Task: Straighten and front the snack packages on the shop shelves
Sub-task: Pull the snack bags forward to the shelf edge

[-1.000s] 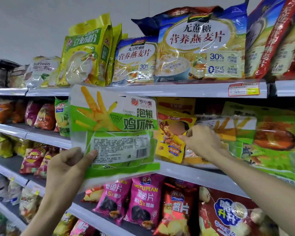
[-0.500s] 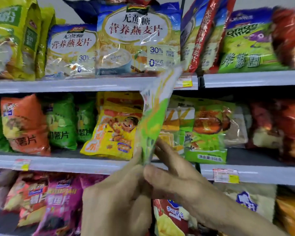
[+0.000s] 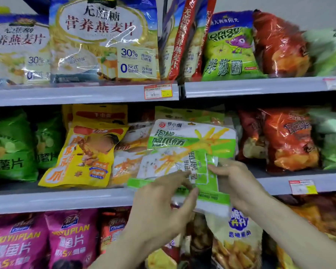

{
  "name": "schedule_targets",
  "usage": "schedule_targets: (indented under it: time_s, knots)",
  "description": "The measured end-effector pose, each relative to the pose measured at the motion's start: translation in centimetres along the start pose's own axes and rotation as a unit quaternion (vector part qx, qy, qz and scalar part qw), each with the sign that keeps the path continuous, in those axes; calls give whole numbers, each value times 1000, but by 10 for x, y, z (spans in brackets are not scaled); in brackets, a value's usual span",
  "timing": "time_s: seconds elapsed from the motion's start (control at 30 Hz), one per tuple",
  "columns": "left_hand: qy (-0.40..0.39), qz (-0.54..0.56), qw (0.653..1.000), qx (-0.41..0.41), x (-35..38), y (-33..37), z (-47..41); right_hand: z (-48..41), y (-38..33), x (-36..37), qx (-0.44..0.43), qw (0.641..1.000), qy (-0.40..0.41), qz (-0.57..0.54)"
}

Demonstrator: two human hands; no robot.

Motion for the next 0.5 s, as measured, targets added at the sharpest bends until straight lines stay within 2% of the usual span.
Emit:
schedule_targets:
  time_s: [0.03,0.1,0.2,0.3,0.4,0.5]
  knots:
    - [33,26,999,-25,-10,-13,-7,-4,-4,-13,5,1000,19,-2]
    - [67,5,997,-48,-28,-32,-27,-11,-17,-31,-7,999,35,11]
    - [66,-9,985,-159,-35,-76,-49,-26,-34,-60,-23,993,61,99]
    - [56,59,968,-238,-38,-104,-70,-50,-47,-84,-33,981,64,177]
    - [39,133,959,-249,-16,-109,-88,-75,-54,-103,-53,970,89,218]
    - [79,159,955,-236,-9,-103,-102,-88,-65,-115,-102,961,118,227]
Point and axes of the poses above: each hand's wrist, its own z-axis away from the middle knuckle, its own x-axis out of the palm, y = z × x, the point moved 8 cm from there along -z, towards the middle knuckle, and after that the axes turned 12 degrees about z, right-handed, at the moved point
